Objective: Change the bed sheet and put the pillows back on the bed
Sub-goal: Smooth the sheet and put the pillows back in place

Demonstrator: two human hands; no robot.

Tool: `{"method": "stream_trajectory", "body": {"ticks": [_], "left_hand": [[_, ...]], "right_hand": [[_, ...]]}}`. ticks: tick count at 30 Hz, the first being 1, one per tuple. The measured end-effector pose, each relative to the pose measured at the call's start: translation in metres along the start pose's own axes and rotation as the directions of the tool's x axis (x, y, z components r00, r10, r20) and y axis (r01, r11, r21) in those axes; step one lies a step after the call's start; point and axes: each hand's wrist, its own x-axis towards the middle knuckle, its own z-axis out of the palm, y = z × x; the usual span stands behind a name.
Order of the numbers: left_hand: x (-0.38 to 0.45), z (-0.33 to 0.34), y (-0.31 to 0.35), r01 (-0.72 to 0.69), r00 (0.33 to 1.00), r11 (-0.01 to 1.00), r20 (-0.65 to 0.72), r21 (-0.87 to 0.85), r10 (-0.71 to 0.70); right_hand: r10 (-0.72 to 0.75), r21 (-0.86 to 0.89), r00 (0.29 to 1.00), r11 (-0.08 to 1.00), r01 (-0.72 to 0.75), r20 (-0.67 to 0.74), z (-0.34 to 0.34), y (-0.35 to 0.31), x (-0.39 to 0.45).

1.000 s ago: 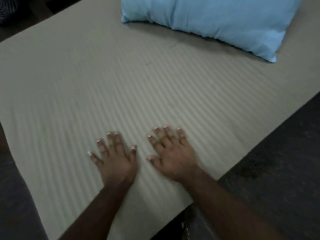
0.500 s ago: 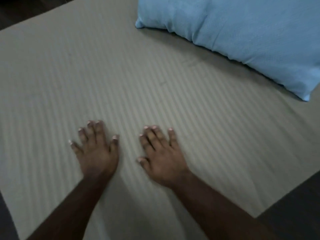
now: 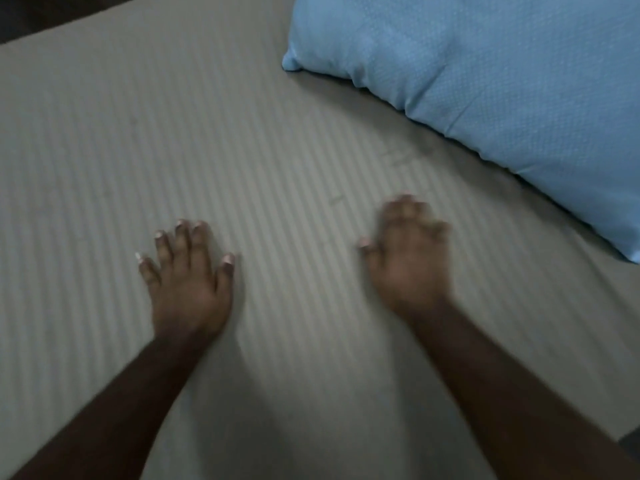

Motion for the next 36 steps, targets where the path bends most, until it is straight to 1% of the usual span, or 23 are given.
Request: {"method": "stream_trajectory", "body": {"ticks": [2,4,6,7,10,11,12,14,15,16,18,19,21,24,25,26,28,30,31,32,33,35,36], "left_hand": [[0.008,0.007,0.032,-0.022,1.000,1.000,-0.017,0.019,0.023],[0.015,0.017,0.072,-0.041,0.997,0.999,-0.058,0.026,0.043],[0.016,0.023,0.109,-0.052,0.996,0.999,-0.066,0.003,0.052],[0.012,0.025,0.125,-0.111,0.991,0.994,-0.073,0.015,0.112],[-0.018,0.027,0.175,-0.420,0.907,0.905,0.005,0.064,0.421],[-0.023,0.028,0.178,-0.461,0.887,0.885,0.031,0.059,0.460],[-0.023,0.028,0.178,-0.444,0.896,0.895,0.034,0.054,0.443],[-0.018,0.027,0.182,-0.288,0.958,0.957,0.009,0.046,0.288],[-0.014,0.027,0.186,-0.194,0.981,0.980,0.004,0.037,0.194],[-0.011,0.029,0.193,-0.126,0.992,0.991,0.008,0.037,0.126],[-0.013,0.036,0.224,-0.106,0.994,0.993,0.004,0.059,0.106],[-0.017,0.041,0.248,-0.138,0.990,0.989,-0.002,0.052,0.138],[-0.027,0.049,0.299,-0.221,0.975,0.975,-0.003,0.001,0.221],[-0.036,0.045,0.372,-0.247,0.969,0.935,-0.045,-0.253,0.244],[-0.040,0.034,0.395,-0.216,0.976,0.888,-0.071,-0.405,0.205],[-0.043,0.021,0.416,-0.149,0.989,0.795,-0.069,-0.588,0.134],[-0.042,-0.006,0.453,0.058,0.998,0.442,0.053,-0.895,-0.024],[-0.033,-0.027,0.476,0.286,0.958,0.069,0.285,-0.956,-0.025],[-0.026,-0.035,0.482,0.396,0.918,-0.061,0.396,-0.916,0.020],[-0.020,-0.043,0.486,0.496,0.868,-0.161,0.491,-0.853,0.068],[-0.014,-0.053,0.489,0.563,0.825,-0.235,0.554,-0.792,0.110],[-0.006,-0.067,0.494,0.596,0.798,-0.314,0.587,-0.739,0.133],[-0.006,-0.073,0.496,0.572,0.813,-0.339,0.571,-0.747,0.113]], "right_hand": [[-0.275,0.094,0.961,0.957,0.273,0.010,0.010,-0.060,0.002],[-0.380,0.140,0.925,0.916,0.376,-0.004,0.014,-0.081,0.016],[-0.339,0.116,0.941,0.934,0.338,-0.011,0.018,-0.052,0.038],[-0.294,0.090,0.956,0.953,0.291,0.022,0.019,-0.026,0.048],[-0.103,-0.049,0.994,0.993,0.105,0.042,0.009,0.079,0.066],[-0.032,-0.068,0.999,0.997,0.034,0.025,0.006,0.108,0.068],[0.047,-0.063,0.999,0.997,-0.045,0.021,0.001,0.132,0.068],[0.180,-0.063,0.983,0.982,-0.177,0.045,-0.012,0.158,0.060],[0.142,-0.057,0.990,0.988,-0.140,0.024,-0.015,0.157,0.050],[0.029,-0.021,1.000,0.999,-0.029,-0.009,-0.016,0.149,0.037],[-0.239,0.082,0.971,0.968,0.238,0.003,-0.013,0.136,0.003],[-0.317,0.107,0.948,0.944,0.312,0.037,-0.014,0.141,-0.009],[-0.296,0.098,0.952,0.953,0.288,0.077,-0.017,0.183,-0.011],[-0.060,0.142,0.979,0.989,0.033,0.195,-0.045,0.259,0.006],[-0.067,0.234,0.983,0.972,0.026,0.173,-0.060,0.273,0.008],[-0.105,0.350,0.990,0.934,0.067,0.090,-0.083,0.279,0.011],[-0.127,0.520,0.973,0.827,0.211,-0.192,-0.133,0.286,0.023],[-0.071,0.529,0.896,0.786,0.321,-0.438,-0.183,0.303,0.057],[-0.046,0.483,0.862,0.813,0.326,-0.504,-0.202,0.319,0.081],[-0.014,0.445,0.861,0.852,0.277,-0.508,-0.216,0.334,0.108],[0.016,0.435,0.898,0.879,0.197,-0.439,-0.227,0.348,0.133],[0.119,0.455,0.983,0.889,-0.043,-0.139,-0.239,0.363,0.168],[0.149,0.447,0.989,0.884,-0.136,0.007,-0.242,0.364,0.178]]}}
